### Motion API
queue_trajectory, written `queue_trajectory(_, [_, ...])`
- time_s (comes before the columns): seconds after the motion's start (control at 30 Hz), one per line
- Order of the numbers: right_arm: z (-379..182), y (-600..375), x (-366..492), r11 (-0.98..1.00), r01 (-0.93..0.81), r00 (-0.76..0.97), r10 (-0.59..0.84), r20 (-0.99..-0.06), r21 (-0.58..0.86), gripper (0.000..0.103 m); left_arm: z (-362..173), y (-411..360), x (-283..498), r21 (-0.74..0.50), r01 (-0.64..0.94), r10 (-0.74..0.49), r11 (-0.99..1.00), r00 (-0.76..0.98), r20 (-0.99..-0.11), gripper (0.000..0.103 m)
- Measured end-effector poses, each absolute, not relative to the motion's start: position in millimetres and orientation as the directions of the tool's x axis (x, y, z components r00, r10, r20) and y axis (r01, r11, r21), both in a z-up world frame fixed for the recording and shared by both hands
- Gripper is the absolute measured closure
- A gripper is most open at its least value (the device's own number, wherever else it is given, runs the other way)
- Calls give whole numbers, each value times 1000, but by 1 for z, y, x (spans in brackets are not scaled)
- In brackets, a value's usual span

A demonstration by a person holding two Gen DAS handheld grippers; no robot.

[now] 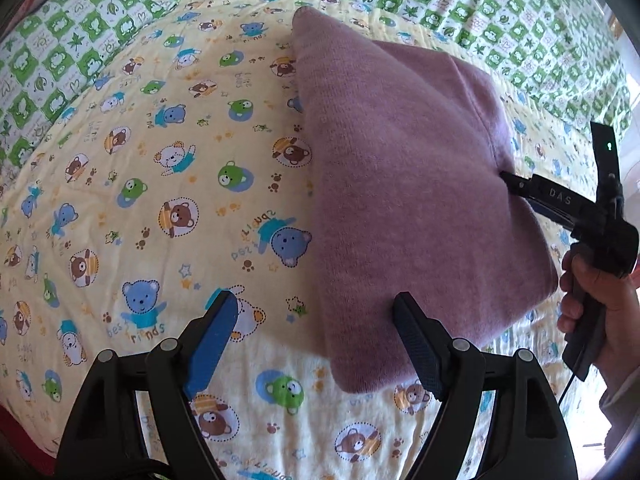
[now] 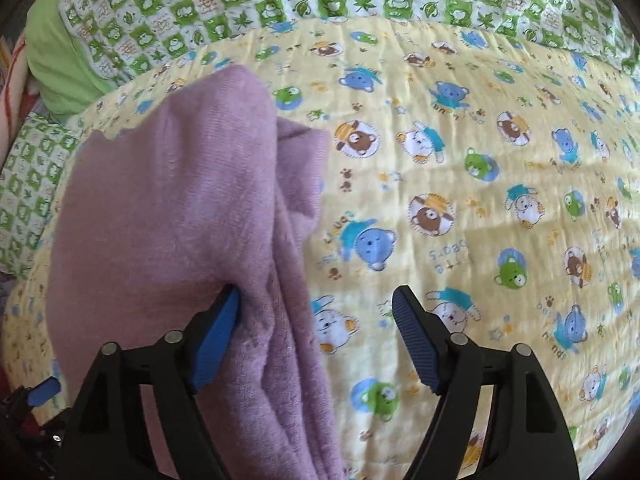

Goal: Fold small clothes

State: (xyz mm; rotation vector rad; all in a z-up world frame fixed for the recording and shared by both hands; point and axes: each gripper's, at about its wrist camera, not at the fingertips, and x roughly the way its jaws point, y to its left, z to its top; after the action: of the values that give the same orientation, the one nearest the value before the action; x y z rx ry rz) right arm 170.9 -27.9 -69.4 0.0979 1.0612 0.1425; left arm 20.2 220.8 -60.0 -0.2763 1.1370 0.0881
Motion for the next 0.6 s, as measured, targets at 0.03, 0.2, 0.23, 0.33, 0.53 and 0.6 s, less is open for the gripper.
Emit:
queue_trajectory(0.03, [-71, -30, 171, 986, -64, 477, 167, -863, 155, 24, -62, 221, 22, -178, -216, -74, 960, 418, -905, 23])
queue_trajectory(0.2, [-73, -38, 170, 980, -54, 473, 192, -860, 189, 22, -60, 221, 23, -162, -244, -47, 956, 419, -907, 23])
queue_trajectory(0.23, [-75, -39, 169, 979, -53, 473, 196, -859, 195, 22, -59, 221, 23, -158, -251, -39, 955, 421, -906, 23])
queue_trajectory(0.33, [-77, -42, 162, 978, -51, 476, 204, -856, 204, 22, -57, 220, 21, -149, -265, -27, 953, 416, -909, 23])
queue_trajectory(0.53, [-70, -52, 152, 975, -55, 479, 216, -851, 217, 22, -48, 213, 13, -147, -284, -15, 947, 420, -907, 23])
queue_trajectory(0.6, [-65, -52, 144, 979, -71, 483, 201, -852, 190, 22, -44, 210, 7, -154, -296, -12, 943, 431, -902, 23])
